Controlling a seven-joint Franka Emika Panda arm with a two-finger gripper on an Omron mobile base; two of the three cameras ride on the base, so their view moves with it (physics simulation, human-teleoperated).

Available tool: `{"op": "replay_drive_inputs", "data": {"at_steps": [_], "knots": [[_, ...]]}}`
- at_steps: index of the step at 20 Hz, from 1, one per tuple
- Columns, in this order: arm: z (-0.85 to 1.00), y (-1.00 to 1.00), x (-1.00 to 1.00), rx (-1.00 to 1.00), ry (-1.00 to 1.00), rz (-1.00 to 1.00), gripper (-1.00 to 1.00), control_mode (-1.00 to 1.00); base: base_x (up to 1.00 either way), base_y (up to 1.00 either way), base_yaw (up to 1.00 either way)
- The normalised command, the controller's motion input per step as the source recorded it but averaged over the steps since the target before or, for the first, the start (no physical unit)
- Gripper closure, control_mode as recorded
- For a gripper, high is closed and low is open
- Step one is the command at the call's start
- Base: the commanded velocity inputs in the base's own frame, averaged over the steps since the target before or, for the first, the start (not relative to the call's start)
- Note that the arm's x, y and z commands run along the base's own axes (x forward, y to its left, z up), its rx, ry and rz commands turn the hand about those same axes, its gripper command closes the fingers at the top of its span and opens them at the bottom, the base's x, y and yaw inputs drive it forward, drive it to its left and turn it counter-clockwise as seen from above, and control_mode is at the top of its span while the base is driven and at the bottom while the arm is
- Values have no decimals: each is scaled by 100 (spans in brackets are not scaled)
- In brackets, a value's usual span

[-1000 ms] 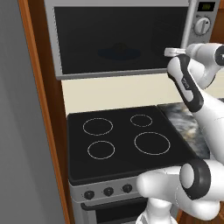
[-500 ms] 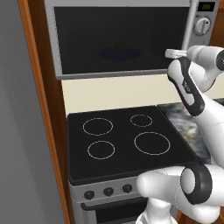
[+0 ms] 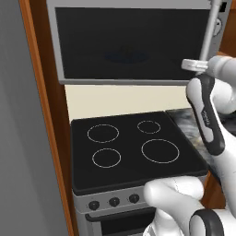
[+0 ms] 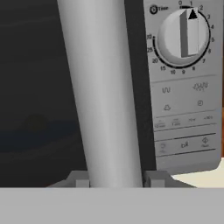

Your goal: Retrieve the reheated potato from the microwave, then place the potato, cheese, and condiment on the cutting board.

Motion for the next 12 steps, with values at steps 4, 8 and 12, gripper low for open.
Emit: {"op": "replay_drive_inputs", "data": {"at_steps": [4,8,12], "knots": [[33,39,-100,0,0,-6,100,-100,0,0,0],[29,53,-100,0,0,-8,100,-100,0,0,0],[22,61,-99,0,0,-6,100,-100,0,0,0]]}}
